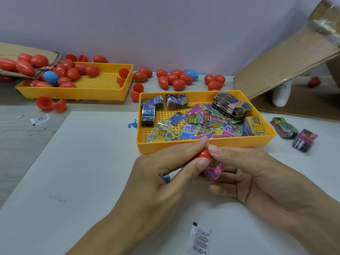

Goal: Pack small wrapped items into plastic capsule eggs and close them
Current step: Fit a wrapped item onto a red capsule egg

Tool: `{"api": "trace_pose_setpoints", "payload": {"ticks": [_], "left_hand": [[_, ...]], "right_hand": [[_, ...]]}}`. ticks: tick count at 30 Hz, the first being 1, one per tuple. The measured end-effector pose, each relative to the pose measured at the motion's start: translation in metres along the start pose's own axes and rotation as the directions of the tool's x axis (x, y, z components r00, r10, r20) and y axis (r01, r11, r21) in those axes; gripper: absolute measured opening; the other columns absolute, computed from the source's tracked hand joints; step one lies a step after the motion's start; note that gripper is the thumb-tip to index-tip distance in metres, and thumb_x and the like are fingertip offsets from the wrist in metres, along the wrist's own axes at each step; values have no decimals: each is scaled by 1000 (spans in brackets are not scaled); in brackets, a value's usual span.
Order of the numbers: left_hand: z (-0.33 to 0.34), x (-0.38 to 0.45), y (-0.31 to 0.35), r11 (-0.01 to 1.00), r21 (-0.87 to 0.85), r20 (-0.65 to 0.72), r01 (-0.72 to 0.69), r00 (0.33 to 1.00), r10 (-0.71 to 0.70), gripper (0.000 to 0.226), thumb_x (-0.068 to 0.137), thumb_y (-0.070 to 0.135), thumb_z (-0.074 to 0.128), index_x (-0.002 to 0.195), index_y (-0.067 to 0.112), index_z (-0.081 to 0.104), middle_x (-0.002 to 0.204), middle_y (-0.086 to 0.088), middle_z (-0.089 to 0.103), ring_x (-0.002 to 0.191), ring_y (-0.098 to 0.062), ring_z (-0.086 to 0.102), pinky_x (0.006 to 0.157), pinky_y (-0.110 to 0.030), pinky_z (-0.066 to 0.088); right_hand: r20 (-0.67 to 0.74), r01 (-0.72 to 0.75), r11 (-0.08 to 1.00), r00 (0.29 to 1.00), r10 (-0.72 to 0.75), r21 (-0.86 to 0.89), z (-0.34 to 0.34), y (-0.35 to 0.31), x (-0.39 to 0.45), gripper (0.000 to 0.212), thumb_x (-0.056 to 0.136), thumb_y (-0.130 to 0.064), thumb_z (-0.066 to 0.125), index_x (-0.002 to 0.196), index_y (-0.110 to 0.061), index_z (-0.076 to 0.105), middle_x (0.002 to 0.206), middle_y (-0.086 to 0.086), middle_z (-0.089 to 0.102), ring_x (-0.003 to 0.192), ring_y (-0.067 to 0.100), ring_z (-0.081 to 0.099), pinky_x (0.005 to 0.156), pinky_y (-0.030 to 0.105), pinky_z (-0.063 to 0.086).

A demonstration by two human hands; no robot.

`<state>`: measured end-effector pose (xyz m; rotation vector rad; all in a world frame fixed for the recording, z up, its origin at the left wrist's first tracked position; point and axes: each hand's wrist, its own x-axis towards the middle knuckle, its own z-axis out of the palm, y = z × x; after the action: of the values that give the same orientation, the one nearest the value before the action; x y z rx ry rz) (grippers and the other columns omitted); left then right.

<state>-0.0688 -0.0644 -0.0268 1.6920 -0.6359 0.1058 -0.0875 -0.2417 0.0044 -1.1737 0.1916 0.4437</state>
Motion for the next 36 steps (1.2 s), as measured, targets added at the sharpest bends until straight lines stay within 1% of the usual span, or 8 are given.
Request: {"api": "trace_pose_setpoints", "payload": {"ticks": [5,9,14,19,24,30,33,36], "left_hand": [[-1,0,1,997,-63,46,50,998,-48,35,89,30,60,123,27,65,118,28,67,114,9,60,91,-6,44],[-1,0,1,975,-182,102,131,988,-114,37,91,23,59,128,21,63,89,38,65,74,26,55,67,7,37],[-2,-1,-4,946,-266,143,183,978,-149,35,90,23,68,125,28,66,121,14,70,117,-4,63,95,-15,48],[-2,0,-4,944,-274,186,181,973,-133,43,88,22,66,131,21,62,126,10,68,122,-10,61,101,-23,47],[-3,0,-5,929,-304,226,212,963,-146,42,91,21,63,133,22,60,134,12,62,129,-7,54,100,-19,47],[-5,3,-1,914,-337,249,226,958,-145,45,89,27,59,133,22,58,128,16,65,123,-1,57,94,-12,47],[-4,4,2,922,-349,140,165,983,-122,37,86,28,59,122,20,65,113,15,73,108,1,65,84,-8,49],[-2,5,2,926,-364,20,102,995,-102,27,89,24,63,115,18,70,104,11,76,99,-2,70,81,-10,51]], "right_hand": [[27,-10,1000,1000,10,17,-2,-1,1,38,63,-31,86,94,-10,79,95,17,76,83,25,76,55,25,58],[4,5,1000,1000,-5,13,-2,1,1,43,60,-35,87,94,-10,79,93,17,76,79,23,76,53,24,57],[-18,11,1000,1000,-11,7,-2,2,2,41,58,-34,85,90,-10,79,83,14,75,70,20,75,49,23,55],[-46,4,1000,999,-5,-18,-3,3,3,38,55,-37,85,84,-12,80,77,10,73,59,12,68,44,20,51],[-30,2,1000,1000,-2,9,-3,2,2,35,55,-36,85,82,-15,80,79,10,74,59,13,69,43,20,50],[-7,-10,998,1000,10,59,2,2,0,30,58,-36,86,82,-20,80,81,10,76,67,19,74,43,20,49],[10,-31,995,999,30,97,6,2,0,22,68,-39,84,81,-23,81,83,11,77,71,22,76,44,20,50],[77,-115,986,991,107,116,8,0,0,38,72,-53,79,87,-18,81,94,16,76,70,21,75,45,21,52]]}}
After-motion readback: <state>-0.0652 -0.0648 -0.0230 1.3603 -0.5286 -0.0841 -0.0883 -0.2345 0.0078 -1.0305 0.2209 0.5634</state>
